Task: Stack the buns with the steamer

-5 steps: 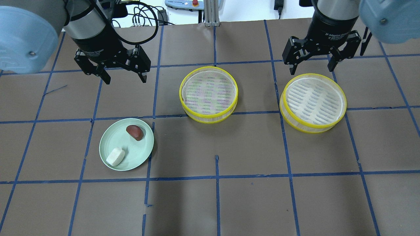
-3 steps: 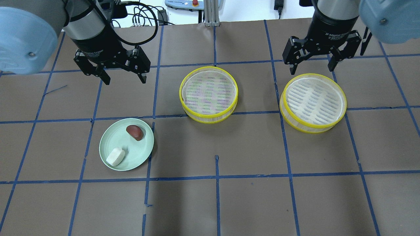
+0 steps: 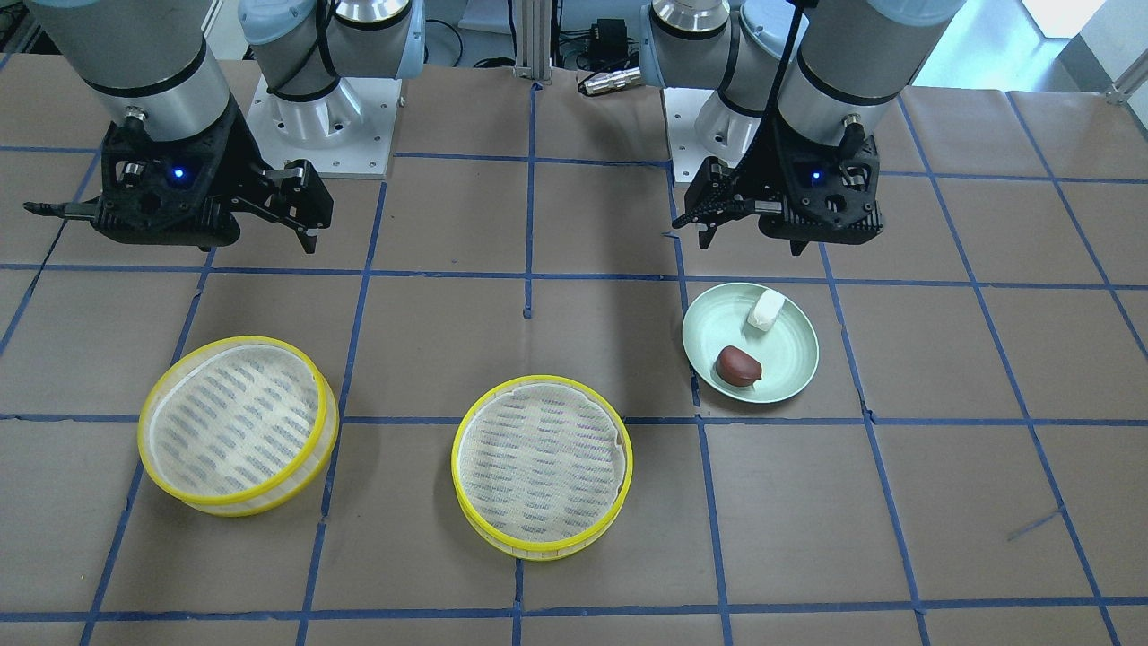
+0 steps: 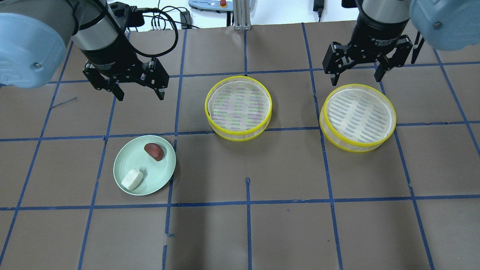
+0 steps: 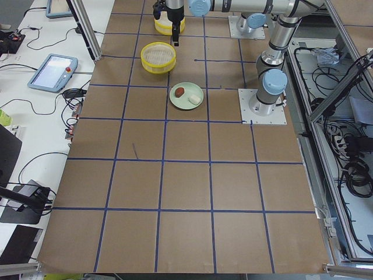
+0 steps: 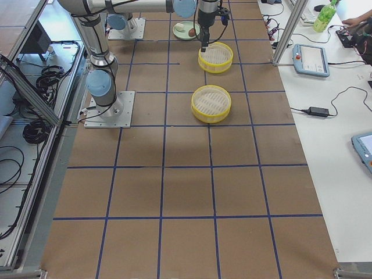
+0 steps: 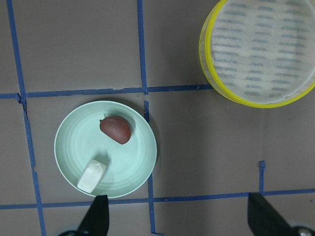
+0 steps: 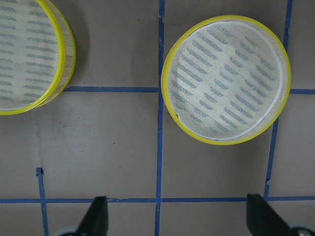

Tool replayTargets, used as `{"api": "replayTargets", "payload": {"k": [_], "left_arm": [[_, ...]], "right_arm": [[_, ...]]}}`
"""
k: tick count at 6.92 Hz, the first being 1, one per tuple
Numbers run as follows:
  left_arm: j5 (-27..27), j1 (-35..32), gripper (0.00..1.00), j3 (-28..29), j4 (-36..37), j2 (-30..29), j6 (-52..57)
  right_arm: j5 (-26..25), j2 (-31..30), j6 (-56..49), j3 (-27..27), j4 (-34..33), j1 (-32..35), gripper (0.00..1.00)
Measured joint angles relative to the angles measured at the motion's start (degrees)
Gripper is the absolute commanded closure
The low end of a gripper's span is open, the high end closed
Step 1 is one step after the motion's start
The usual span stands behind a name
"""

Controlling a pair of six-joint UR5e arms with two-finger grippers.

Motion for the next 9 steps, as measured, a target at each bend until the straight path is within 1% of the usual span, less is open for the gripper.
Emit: {"api": "replayTargets", "payload": {"k": [1,2,3,4,5,6,7,9], "left_arm": [[-0.03,3.11,0.03,-3.76,0.47,-0.22,3.71],[0.13,6.8,0.06,-8.89,2.55,-0.59,8.92],[1.66,9.5,0.07,-14.36,7.57,-1.87,13.88],[4.0,10.72,0.24,-19.49,13.98,-4.57,17.33],[5.17,11.18,0.45,-23.54,18.96,-7.9,19.57],[5.75,11.31,0.84,-25.88,21.13,-10.25,20.61],[6.11,11.34,1.0,-26.86,21.92,-11.57,20.96],[6.03,11.37,1.0,-25.68,22.07,-11.94,20.74]], "right_arm": [[-0.01,0.0,-0.04,0.0,0.0,-0.02,0.0],[-0.01,0.0,-0.11,-0.01,0.0,-0.02,0.0],[0.01,0.03,-0.26,0.01,-0.03,-0.08,0.0],[0.03,0.08,-0.44,0.05,0.01,-0.15,0.0],[0.05,0.12,-0.51,0.09,0.16,-0.29,0.0],[0.21,0.14,-0.57,0.1,0.18,-0.55,0.0],[0.33,0.14,-0.61,0.14,0.19,-0.67,0.0],[0.29,0.17,-0.76,0.34,0.13,-0.73,0.0]]}}
